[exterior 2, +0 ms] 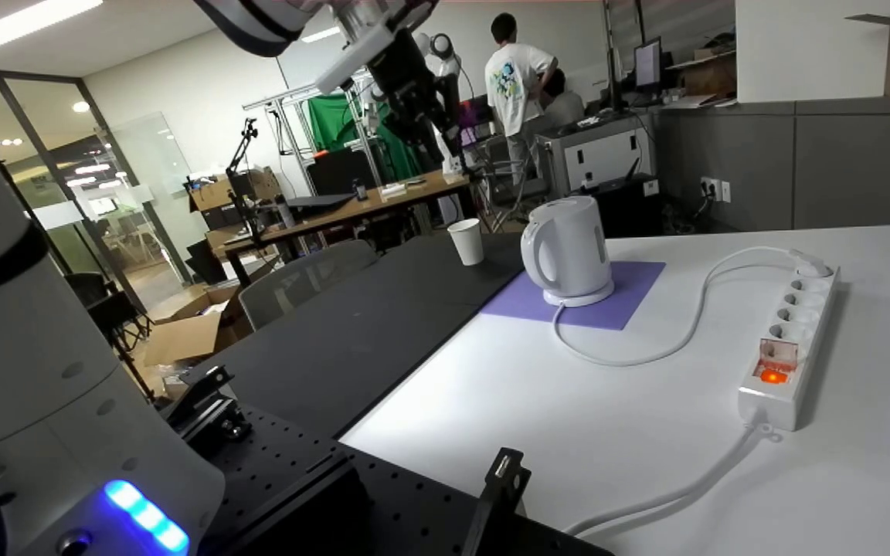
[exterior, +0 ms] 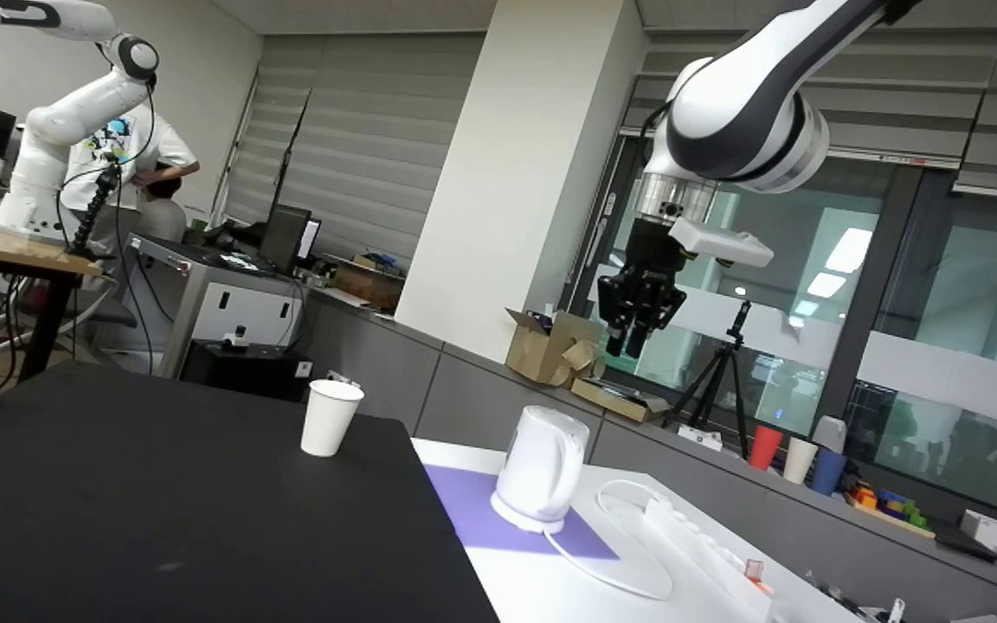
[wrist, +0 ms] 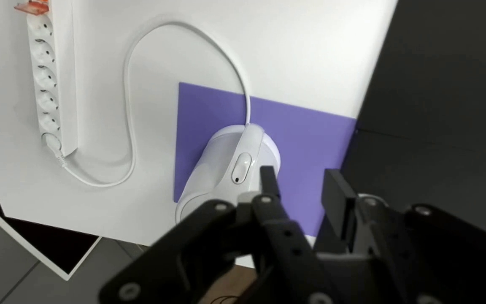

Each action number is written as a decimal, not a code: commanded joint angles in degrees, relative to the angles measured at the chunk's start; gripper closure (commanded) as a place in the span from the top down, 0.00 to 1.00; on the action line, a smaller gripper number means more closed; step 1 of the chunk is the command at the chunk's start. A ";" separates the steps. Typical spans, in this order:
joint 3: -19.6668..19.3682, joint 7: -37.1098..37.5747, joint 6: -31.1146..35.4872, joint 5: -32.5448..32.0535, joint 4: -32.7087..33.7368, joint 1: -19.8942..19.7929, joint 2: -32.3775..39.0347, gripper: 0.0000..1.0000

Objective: Turn off the electric kettle

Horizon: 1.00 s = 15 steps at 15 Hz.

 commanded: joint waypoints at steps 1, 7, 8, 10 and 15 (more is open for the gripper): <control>-2.47 -5.85 0.77 2.00 5.45 -0.10 6.40 0.04; -4.35 -7.75 0.22 1.34 7.49 0.16 9.93 0.01; -4.55 -8.10 -0.37 1.44 8.42 0.15 10.93 0.01; -4.64 -8.49 -0.68 1.81 9.43 0.15 12.02 0.01; -4.62 -8.63 -0.82 2.06 9.70 0.16 12.18 0.01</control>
